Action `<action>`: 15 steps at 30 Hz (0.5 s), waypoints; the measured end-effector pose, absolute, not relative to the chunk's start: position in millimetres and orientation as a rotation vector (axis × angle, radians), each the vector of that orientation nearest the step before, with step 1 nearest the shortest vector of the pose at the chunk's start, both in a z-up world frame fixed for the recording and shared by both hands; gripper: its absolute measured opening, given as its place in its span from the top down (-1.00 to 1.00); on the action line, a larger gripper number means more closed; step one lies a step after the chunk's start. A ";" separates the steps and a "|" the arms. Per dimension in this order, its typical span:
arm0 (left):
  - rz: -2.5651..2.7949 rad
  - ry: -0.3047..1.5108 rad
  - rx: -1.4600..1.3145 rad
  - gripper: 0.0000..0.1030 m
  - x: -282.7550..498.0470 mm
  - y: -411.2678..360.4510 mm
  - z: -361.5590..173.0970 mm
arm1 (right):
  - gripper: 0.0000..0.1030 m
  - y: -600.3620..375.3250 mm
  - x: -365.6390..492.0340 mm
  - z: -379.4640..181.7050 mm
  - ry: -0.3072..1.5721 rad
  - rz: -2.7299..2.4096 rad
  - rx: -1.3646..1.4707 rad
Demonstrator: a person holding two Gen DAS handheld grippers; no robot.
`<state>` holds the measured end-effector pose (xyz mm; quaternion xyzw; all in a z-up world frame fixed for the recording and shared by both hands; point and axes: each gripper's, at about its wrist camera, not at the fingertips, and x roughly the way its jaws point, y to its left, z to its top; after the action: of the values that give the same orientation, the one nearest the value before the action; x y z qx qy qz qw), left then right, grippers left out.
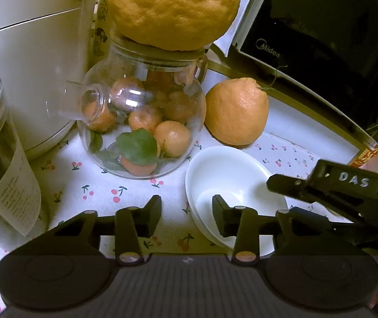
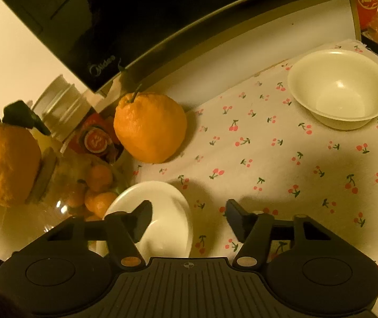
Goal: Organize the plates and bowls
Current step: 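Close both grippers on the white bowl rim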
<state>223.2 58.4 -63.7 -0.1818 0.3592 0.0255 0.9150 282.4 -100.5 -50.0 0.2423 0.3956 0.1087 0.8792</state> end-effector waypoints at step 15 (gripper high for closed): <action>0.035 0.745 -0.394 0.74 219.1 58.6 -60.9 | 0.50 -93.3 282.7 -56.6 0.851 0.243 0.497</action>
<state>219.1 58.6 -60.9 -0.1914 0.3617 0.0168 0.9123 282.7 -93.3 -56.6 0.2379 0.4076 0.1164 0.8739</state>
